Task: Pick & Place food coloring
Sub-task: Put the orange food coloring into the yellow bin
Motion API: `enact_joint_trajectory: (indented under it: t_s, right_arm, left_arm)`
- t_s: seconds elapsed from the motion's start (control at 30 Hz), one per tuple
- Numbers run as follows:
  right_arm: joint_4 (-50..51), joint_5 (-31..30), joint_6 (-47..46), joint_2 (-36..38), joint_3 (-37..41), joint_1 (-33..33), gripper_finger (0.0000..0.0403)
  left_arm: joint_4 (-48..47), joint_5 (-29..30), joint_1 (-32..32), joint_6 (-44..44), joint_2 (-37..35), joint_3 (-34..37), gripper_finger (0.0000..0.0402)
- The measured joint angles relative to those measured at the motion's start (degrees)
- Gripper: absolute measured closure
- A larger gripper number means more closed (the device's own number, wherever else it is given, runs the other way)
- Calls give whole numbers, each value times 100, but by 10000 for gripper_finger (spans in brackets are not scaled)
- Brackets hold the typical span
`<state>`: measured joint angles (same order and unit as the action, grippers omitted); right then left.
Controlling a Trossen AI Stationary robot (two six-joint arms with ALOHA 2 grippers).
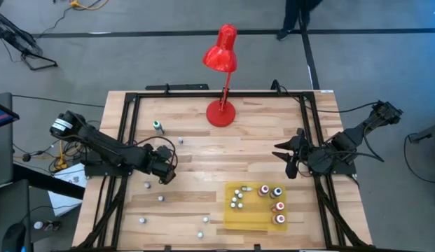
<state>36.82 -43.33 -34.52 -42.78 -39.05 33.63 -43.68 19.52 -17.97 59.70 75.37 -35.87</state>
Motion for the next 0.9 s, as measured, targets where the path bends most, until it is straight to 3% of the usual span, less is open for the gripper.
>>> enact_joint_trajectory:
  t_s: [0.17, 0.43, 0.9]
  right_arm:
    - [2, 1, 0, 2, 0, 0, 274]
    - [1, 0, 0, 1, 0, 0, 274]
    - [2, 0, 0, 0, 0, 0, 274]
  left_arm:
    - [548, -131, 77, -245, 3, 262, 258]
    - [609, -225, 82, -309, 4, 281, 345]
    - [1111, -241, 66, -791, 11, -23, 345]
